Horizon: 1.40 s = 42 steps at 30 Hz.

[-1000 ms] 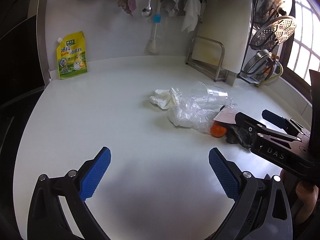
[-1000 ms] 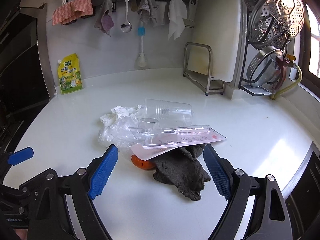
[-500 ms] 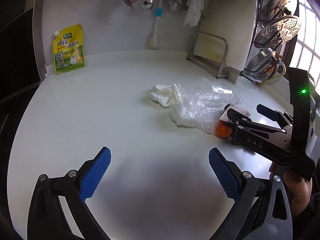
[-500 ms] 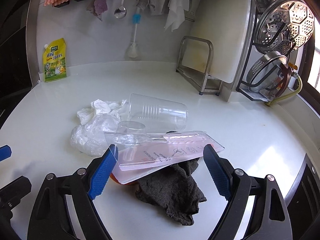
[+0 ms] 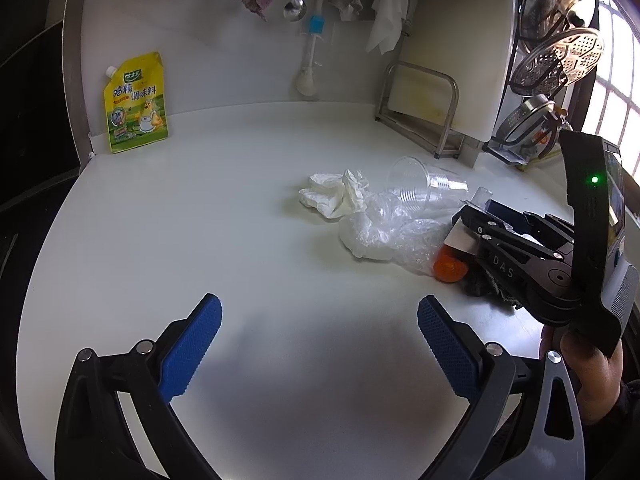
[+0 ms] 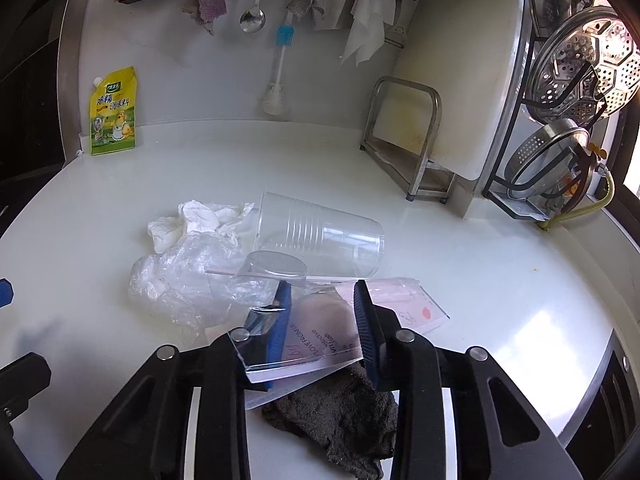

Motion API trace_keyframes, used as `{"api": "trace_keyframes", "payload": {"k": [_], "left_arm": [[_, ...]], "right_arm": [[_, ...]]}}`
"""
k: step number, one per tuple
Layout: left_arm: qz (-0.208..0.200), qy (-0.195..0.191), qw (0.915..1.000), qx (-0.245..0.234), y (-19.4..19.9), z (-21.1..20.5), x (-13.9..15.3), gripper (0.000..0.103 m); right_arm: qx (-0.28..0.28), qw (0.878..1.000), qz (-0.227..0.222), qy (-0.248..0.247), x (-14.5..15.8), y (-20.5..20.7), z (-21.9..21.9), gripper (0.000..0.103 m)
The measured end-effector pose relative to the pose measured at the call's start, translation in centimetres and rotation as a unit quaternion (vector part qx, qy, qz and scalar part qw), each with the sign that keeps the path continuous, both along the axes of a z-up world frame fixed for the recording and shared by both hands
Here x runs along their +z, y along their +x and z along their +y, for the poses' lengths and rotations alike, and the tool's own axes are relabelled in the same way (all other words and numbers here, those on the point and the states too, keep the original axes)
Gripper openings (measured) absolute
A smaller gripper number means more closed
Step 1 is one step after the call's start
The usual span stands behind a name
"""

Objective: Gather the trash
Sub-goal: 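Grasp the pink-white plastic packet with the right tool, then grasp the clear plastic bag with the left tool while the right tool holds the packet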

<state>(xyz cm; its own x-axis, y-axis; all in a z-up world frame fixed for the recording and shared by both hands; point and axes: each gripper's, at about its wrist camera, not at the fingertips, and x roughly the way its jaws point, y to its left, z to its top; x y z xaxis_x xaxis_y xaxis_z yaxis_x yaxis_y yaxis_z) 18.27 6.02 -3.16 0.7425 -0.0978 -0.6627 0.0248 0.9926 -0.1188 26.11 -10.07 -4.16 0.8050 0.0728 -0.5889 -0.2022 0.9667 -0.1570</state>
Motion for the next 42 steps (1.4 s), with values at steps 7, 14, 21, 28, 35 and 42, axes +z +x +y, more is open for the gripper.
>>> {"api": "trace_keyframes", "payload": {"k": [7,14,21,28,35,42], "left_arm": [[0.003,-0.009,0.9999,-0.003,1.2,-0.7,0.4,0.097],[0.008,-0.022,0.9997,0.002,4.1,-1.9,0.7,0.097],[0.042,-0.015,0.9990,0.010,8.2,-4.4,-0.3,0.097],[0.092,0.000,0.9955,0.019,11.3,-5.5,-2.4,0.088],[0.097,0.007,0.9953,-0.003,11.2,-6.0,-2.8,0.043],[0.065,0.009,0.9978,-0.008,9.6,-5.1,-1.2,0.037]], "right_arm": [[-0.014,0.999,-0.035,0.032,1.9,-1.6,-2.6,0.016],[-0.037,0.997,-0.054,0.048,3.0,-3.1,-5.7,0.011],[-0.056,0.995,-0.052,0.059,3.0,-3.9,-7.8,0.011],[-0.059,0.994,-0.044,0.079,3.0,-4.0,-8.7,0.011],[-0.056,0.995,-0.040,0.077,2.9,-4.1,-8.4,0.011],[-0.055,0.995,-0.043,0.072,3.0,-4.5,-8.1,0.011]]}}
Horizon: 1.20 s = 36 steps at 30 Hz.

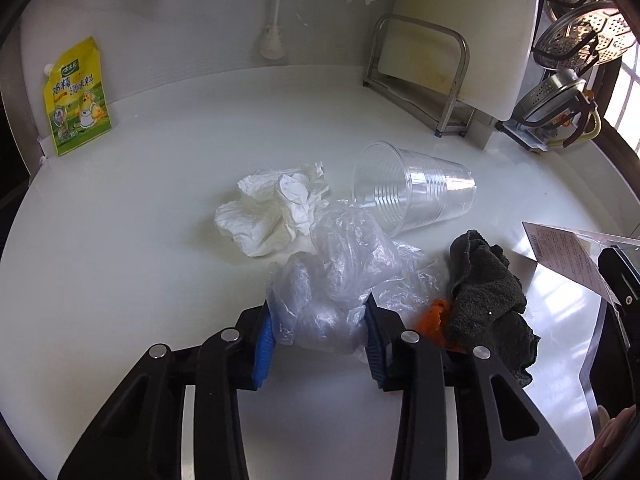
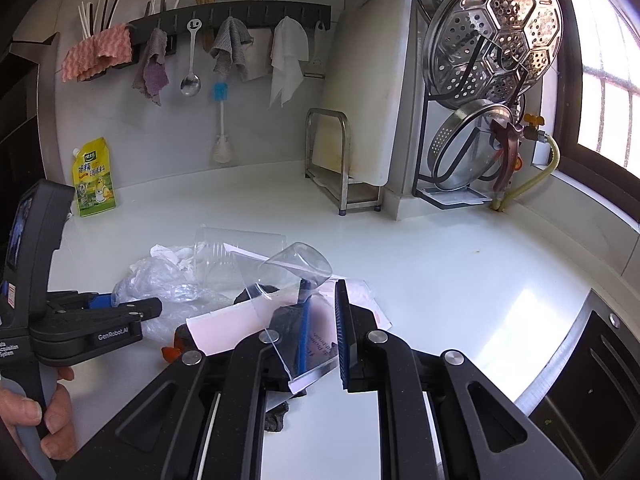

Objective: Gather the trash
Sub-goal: 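Grasp the clear plastic bag with the left tool while the right tool holds the packet, then carry both items over the grey basket and open both tools to drop them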

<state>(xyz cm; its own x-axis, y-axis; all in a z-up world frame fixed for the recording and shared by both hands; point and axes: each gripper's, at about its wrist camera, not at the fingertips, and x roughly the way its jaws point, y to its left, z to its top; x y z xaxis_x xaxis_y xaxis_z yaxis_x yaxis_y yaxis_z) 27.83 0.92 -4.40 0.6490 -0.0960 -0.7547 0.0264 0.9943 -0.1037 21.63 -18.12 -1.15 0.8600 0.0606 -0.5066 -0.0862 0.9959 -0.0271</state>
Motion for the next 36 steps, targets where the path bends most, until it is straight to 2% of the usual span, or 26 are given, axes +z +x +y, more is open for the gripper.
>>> {"api": "trace_keyframes", "payload": {"k": [7,13,19,27,36], "left_arm": [[-0.051,0.034,0.9981,-0.001,-3.2,1.3,3.3,0.037],[-0.069,0.020,0.9974,-0.011,-7.1,1.7,4.8,0.037],[-0.083,0.026,0.9959,-0.024,-11.1,1.5,5.6,0.037],[-0.099,0.037,0.9935,-0.043,-17.2,1.0,5.9,0.037],[-0.094,0.019,0.9935,-0.062,-24.0,0.5,4.0,0.037]], "right_arm": [[-0.003,1.000,-0.008,-0.002,0.6,-1.1,0.2,0.010],[-0.009,1.000,-0.008,0.000,1.0,-3.4,0.4,0.009],[-0.020,1.000,-0.016,0.009,1.9,-7.1,0.1,0.007],[-0.028,0.999,-0.013,0.013,2.4,-13.3,0.8,0.007],[-0.039,0.999,0.009,0.033,1.1,-21.0,1.6,0.007]]}}
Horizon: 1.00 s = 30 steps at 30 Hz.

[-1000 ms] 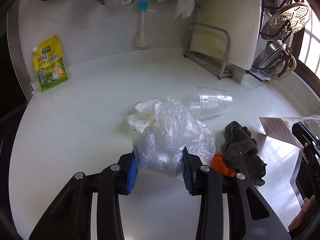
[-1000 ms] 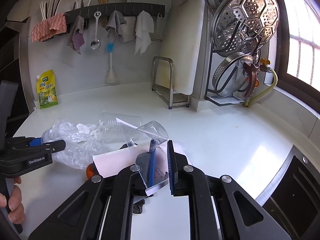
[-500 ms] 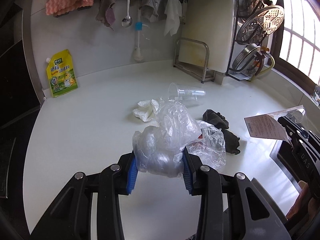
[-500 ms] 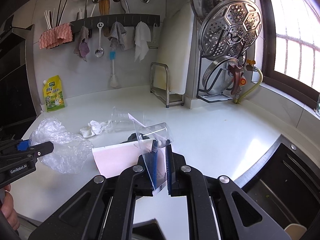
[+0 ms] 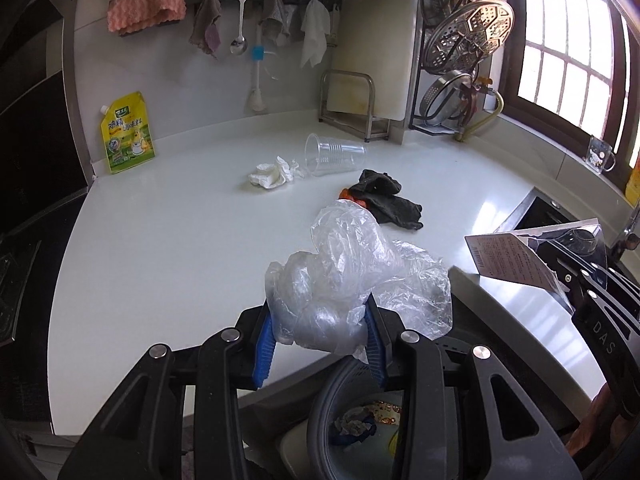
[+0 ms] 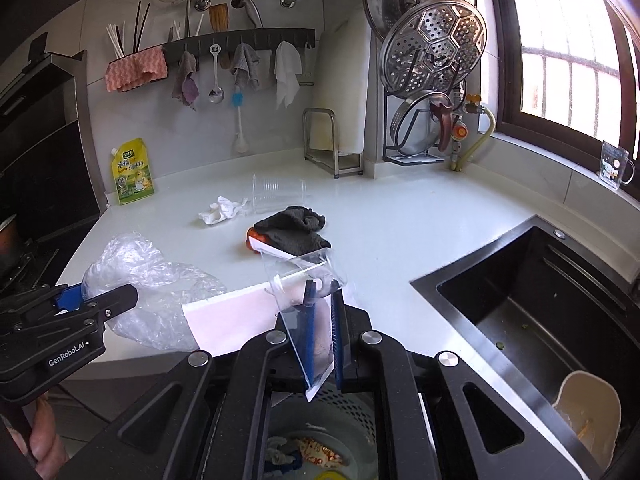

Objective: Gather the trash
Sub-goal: 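Carry both items over the grey basket and open both tools to drop them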

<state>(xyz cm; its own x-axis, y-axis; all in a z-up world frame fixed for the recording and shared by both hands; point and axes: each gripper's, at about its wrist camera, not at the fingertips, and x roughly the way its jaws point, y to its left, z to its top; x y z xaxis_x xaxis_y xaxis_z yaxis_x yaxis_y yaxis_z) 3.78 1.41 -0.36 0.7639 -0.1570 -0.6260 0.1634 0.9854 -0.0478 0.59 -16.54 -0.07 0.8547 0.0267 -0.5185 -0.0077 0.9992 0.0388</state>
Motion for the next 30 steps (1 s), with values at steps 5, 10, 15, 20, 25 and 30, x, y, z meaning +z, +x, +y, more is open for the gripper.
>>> {"api": "trace_keyframes", "payload": {"k": [5,10,15,20,25,30], "left_arm": [[0.007,0.003,0.9999,-0.012,-3.2,-0.4,-1.0,0.037],[0.013,0.006,0.9997,-0.017,-5.6,-0.5,-2.0,0.037],[0.029,0.003,0.9994,-0.019,-7.0,-0.8,-3.5,0.037],[0.038,0.006,0.9990,-0.025,-7.7,-1.5,-4.9,0.037],[0.055,0.016,0.9980,-0.024,-7.7,-2.1,-6.7,0.037],[0.085,0.022,0.9956,-0.032,-7.3,-2.8,-8.4,0.038]], "right_arm": [[-0.005,1.000,-0.002,0.001,-0.5,-3.7,0.6,0.006],[-0.004,1.000,0.001,0.022,-1.4,-6.6,0.5,0.006],[-0.002,0.999,0.020,0.044,-3.4,-8.6,0.1,0.006],[0.002,0.998,0.049,0.046,-6.2,-9.7,0.2,0.006],[0.005,0.995,0.079,0.060,-8.8,-9.9,-0.1,0.006],[0.008,0.993,0.098,0.070,-10.2,-9.7,-0.2,0.006]]}}
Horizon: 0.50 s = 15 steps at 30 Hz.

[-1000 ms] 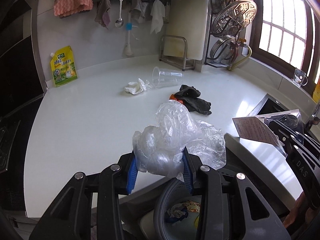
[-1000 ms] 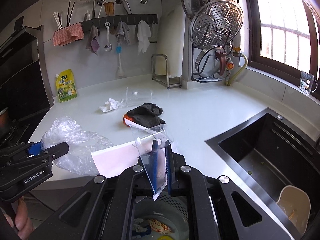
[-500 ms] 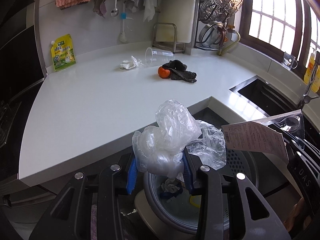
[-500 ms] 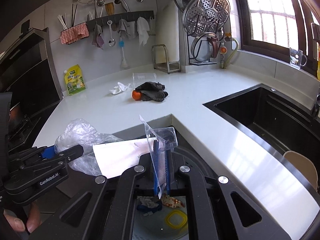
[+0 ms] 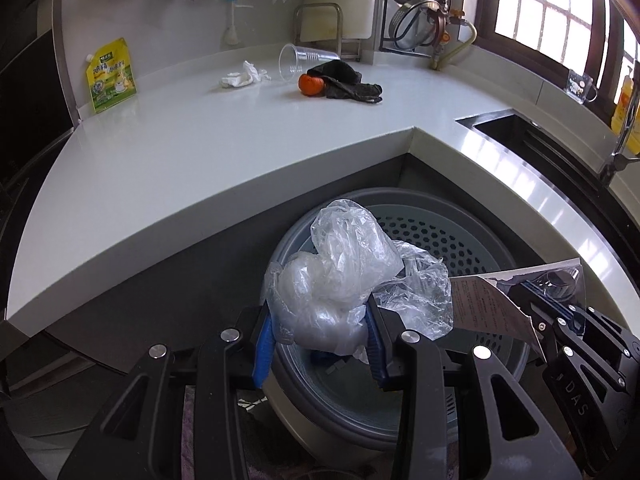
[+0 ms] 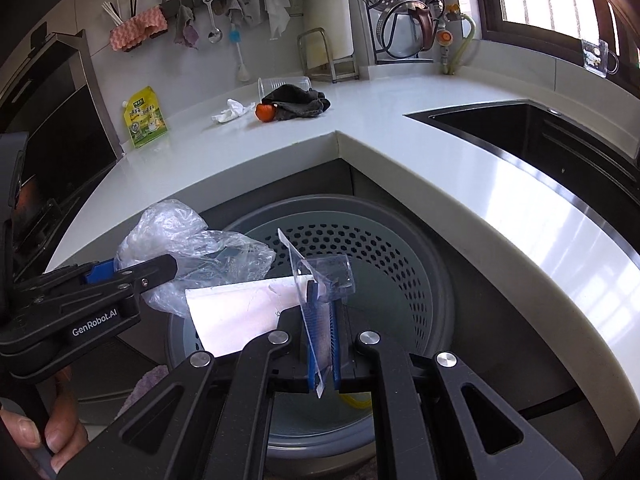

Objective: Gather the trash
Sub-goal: 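Carry both items over the grey basket and open both tools to drop them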

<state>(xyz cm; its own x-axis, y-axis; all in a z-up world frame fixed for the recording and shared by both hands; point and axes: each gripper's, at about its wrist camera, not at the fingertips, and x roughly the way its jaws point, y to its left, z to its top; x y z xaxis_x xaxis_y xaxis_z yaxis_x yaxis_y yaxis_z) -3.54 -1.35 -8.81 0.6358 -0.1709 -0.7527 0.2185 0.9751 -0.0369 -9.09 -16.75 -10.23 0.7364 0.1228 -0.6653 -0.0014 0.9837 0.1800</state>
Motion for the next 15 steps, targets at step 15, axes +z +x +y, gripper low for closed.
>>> {"api": "trace_keyframes", "payload": {"k": [15], "left_arm": [[0.053,-0.001,0.9986,-0.002,1.2,-0.2,-2.0,0.044]], "right_arm": [[0.009,0.999,0.041,0.003,-2.2,1.3,-0.1,0.006]]}}
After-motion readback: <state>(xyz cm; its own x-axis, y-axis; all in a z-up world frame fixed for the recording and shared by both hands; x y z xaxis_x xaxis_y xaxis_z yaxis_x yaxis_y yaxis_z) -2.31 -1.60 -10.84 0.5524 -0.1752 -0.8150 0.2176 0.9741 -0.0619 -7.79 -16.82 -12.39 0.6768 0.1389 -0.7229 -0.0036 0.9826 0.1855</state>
